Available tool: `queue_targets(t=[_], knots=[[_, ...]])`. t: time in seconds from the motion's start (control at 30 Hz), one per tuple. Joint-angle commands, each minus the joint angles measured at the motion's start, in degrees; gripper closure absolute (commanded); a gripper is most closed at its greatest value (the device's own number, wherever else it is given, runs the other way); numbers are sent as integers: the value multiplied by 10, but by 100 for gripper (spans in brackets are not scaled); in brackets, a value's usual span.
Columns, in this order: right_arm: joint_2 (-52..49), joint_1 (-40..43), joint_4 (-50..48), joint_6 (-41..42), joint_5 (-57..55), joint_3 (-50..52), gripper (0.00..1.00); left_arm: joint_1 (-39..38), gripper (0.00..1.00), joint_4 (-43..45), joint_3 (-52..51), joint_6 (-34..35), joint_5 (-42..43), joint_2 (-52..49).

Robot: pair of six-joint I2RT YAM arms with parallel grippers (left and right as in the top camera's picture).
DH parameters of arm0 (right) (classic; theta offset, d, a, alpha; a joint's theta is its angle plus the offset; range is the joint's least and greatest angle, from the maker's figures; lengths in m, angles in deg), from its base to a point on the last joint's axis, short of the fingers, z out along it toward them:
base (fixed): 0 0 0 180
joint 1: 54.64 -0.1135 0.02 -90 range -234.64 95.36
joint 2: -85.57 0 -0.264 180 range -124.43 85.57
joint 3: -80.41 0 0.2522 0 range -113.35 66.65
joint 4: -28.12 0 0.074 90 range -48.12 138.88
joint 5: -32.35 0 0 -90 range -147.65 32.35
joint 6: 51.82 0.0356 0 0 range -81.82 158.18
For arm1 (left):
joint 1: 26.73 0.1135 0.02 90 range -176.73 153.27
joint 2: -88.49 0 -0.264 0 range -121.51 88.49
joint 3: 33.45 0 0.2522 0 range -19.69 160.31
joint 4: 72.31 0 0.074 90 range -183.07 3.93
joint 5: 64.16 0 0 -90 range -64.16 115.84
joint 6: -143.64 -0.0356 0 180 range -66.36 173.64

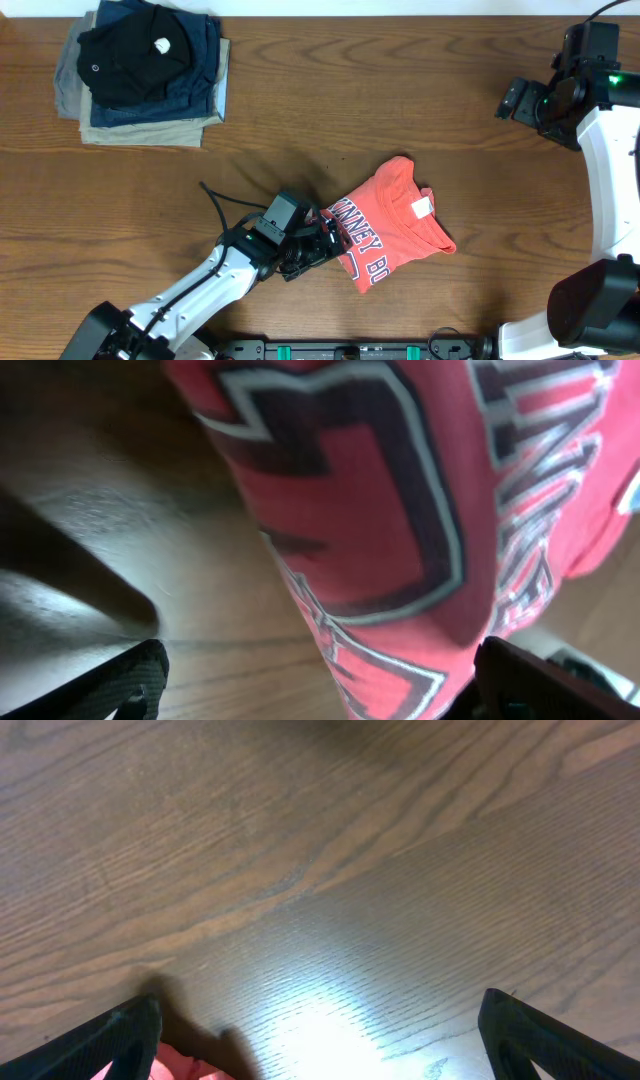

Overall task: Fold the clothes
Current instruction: 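Retract the right gripper and grasp the bundle's lower left with the left gripper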

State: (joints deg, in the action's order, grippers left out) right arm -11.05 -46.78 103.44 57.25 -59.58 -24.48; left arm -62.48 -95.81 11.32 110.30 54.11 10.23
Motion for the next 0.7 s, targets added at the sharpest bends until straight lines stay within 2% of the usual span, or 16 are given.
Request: queue_targets(t=[0.0,0.23,0.43,0.47,0.53,0.67], knots=[[2,1,0,6,0,-6,1,-5,2,17,-2,39,-24,-19],[2,1,0,6,0,-6,1,-34,2,117,-2,80,-24,-90],[2,0,0,6,0,-6,1,-40,2,146,-2,108,-24,-130],[2,0,0,6,0,-6,1,-40,5,146,-2,107,-24,-133],[2,0,0,6,0,-6,1,-40,22,146,-2,107,-31,-134],[2,0,0,6,0,-6,1,-38,66,146,-1,86,-71,-134]])
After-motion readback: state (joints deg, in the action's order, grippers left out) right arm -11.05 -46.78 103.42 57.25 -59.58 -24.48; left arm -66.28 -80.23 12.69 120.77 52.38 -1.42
